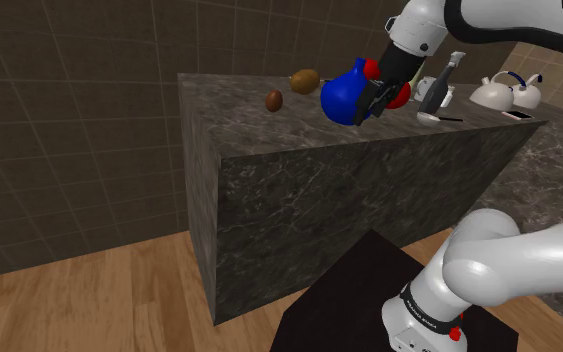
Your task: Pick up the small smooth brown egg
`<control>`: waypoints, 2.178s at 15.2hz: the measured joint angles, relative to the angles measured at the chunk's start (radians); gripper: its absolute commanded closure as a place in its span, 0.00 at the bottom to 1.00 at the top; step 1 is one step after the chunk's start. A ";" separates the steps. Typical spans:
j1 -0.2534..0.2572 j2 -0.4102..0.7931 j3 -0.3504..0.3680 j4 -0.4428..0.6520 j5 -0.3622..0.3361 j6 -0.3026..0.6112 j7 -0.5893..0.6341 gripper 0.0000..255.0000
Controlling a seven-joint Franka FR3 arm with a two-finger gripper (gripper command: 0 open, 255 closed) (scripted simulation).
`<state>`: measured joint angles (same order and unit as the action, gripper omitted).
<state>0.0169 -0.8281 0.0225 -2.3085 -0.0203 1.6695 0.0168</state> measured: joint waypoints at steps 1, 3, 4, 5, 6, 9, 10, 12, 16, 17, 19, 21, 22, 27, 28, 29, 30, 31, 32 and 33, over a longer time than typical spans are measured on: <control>0.000 0.000 0.000 0.000 0.000 0.000 0.000 0.00; -0.001 0.045 -0.001 0.021 -0.003 0.025 -0.003 0.00; -0.001 0.078 0.000 0.037 -0.004 0.042 -0.005 0.00; -0.001 0.115 0.000 0.056 -0.006 0.061 -0.007 0.00; -0.001 0.158 0.000 0.081 -0.008 0.080 -0.008 0.00; -0.002 0.272 0.002 0.152 -0.013 0.125 -0.013 0.00; -0.002 0.307 0.000 0.171 -0.016 0.142 -0.017 0.00; -0.004 0.374 -0.001 0.223 -0.020 0.159 -0.024 0.00; -0.005 0.537 0.000 0.356 -0.029 0.192 -0.033 0.00; -0.004 0.579 0.001 0.397 -0.031 0.193 -0.033 0.00; -0.004 0.654 0.003 0.473 -0.035 0.194 -0.037 0.00; -0.005 0.739 0.003 0.557 -0.040 0.198 -0.042 0.00; -0.005 0.779 0.002 0.596 -0.042 0.199 -0.046 0.00; -0.002 0.908 0.006 0.723 -0.052 0.202 -0.047 0.00; -0.002 0.907 0.006 0.709 -0.052 0.215 -0.047 0.00; -0.003 0.908 0.005 0.698 -0.052 0.228 -0.048 0.00; -0.003 0.911 0.005 0.690 -0.052 0.239 -0.048 0.00; -0.003 0.909 0.005 0.675 -0.053 0.252 -0.046 0.00; -0.003 0.906 0.005 0.653 -0.053 0.271 -0.045 0.00; -0.003 0.908 0.005 0.646 -0.053 0.279 -0.045 0.00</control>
<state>0.0138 0.0795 0.0272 -1.6622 -0.0734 1.9486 -0.0277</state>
